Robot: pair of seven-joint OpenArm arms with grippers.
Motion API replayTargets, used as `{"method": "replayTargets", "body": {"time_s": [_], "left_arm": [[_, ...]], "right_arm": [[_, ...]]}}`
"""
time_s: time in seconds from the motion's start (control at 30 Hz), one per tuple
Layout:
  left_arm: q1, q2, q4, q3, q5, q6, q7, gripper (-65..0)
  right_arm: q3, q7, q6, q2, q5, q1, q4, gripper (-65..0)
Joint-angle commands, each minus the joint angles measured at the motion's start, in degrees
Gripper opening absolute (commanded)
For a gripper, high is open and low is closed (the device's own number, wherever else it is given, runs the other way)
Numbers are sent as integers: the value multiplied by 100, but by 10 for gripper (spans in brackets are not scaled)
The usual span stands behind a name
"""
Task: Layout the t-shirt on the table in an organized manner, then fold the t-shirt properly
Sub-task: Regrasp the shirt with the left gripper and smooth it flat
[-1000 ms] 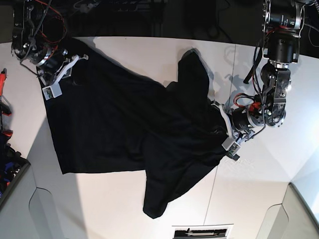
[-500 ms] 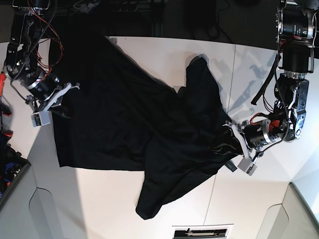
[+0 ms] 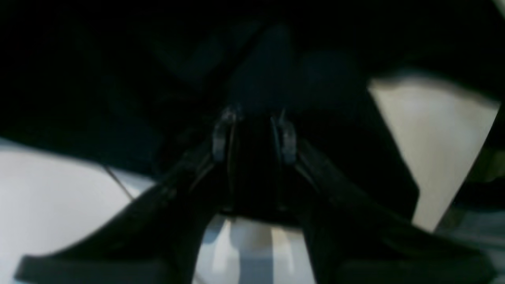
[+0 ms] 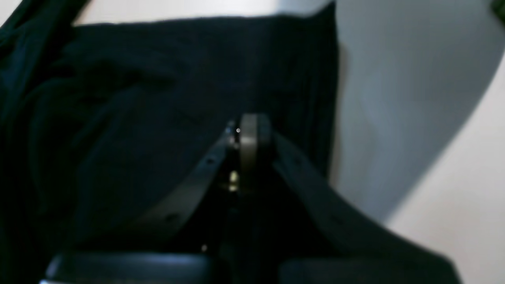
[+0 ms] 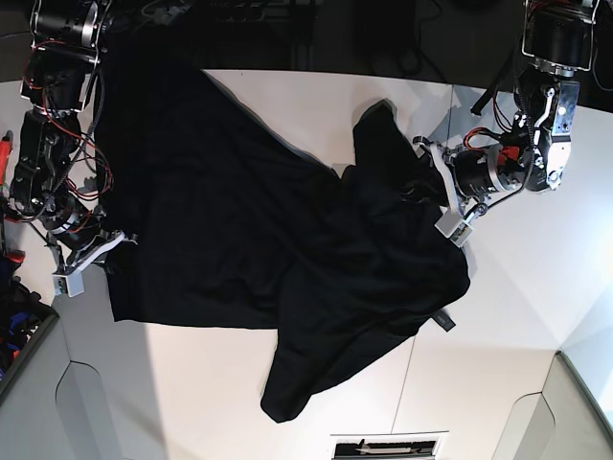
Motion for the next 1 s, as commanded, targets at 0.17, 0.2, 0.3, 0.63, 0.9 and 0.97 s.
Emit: {"method": "replayTargets", "body": {"time_s": [0.17, 0.2, 0.3, 0.63, 0.9, 0.97], "left_arm": [[-94, -79, -59, -28, 651, -44, -369, -471], [-96, -79, -120, -28, 758, 59, -402, -472], [-96, -76, -409, -28, 1012, 138, -514, -485], [-162, 55, -1287, -28, 1165, 302, -595, -534], [-730, 426, -1311, -28, 1620, 750, -599, -534], [-944, 586, -1357, -28, 1676, 785, -599, -534]], "right_arm": [[11, -20, 28, 98, 369, -216, -146, -650], [13, -39, 31, 101, 442, -302, -146, -650], [11, -107, 116, 149, 673, -586, -125, -650], [13, -634, 131, 256, 1550, -1851, 914, -650], [13, -881, 133, 122, 2048, -2695, 2114, -650], [13, -918, 131, 7, 2050, -2796, 2299, -650]]}}
